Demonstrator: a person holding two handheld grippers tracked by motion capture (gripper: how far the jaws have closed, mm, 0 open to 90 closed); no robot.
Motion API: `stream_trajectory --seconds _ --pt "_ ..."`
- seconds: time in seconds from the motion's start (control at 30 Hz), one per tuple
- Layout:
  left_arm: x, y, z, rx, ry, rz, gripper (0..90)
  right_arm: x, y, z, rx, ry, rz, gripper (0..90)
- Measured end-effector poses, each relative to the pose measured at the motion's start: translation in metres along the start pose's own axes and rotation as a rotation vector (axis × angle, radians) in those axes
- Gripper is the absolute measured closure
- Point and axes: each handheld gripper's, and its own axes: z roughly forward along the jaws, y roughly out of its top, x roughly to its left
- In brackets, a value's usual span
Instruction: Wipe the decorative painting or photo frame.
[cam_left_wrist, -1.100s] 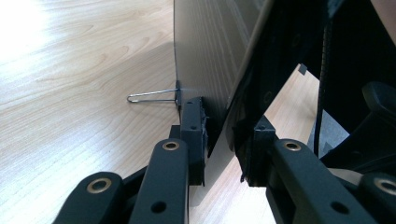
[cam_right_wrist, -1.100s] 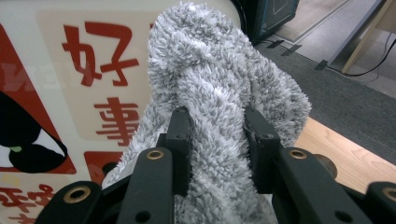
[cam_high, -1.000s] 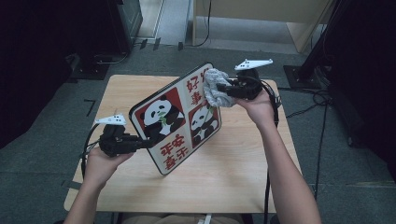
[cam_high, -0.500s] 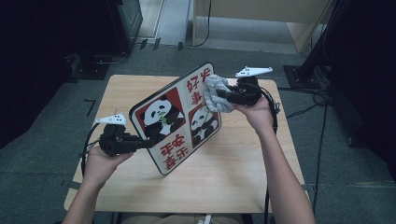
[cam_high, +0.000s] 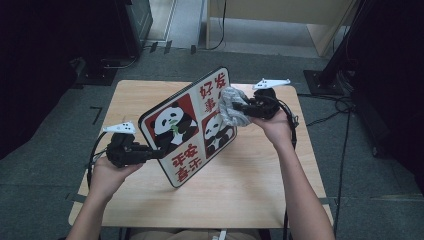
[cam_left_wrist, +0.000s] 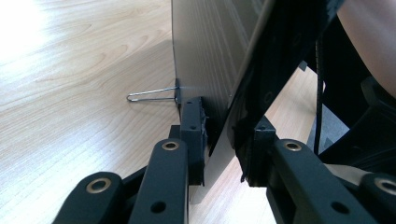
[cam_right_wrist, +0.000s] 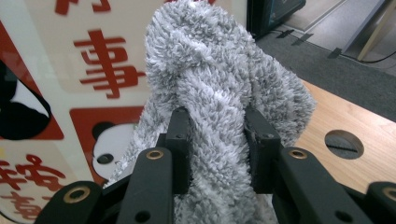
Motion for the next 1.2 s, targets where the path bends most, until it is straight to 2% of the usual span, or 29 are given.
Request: stream_trajectory --seconds 0.53,0.97,1.2 --pt "0.000 0.001 0.000 0.003 0.000 -0.007 74.6 -0.005 -0.023 0.007 0.040 0.006 0.035 68.5" --pt "0.000 0.002 0.000 0.015 -0.006 -0.006 74.3 -0.010 -0.044 0.015 0.104 -0.001 0.062 68.7" --pt "0.001 0.002 0.000 0.016 -0.011 -0.001 74.0 -0.013 -0.057 0.020 0.142 -0.010 0.058 68.7"
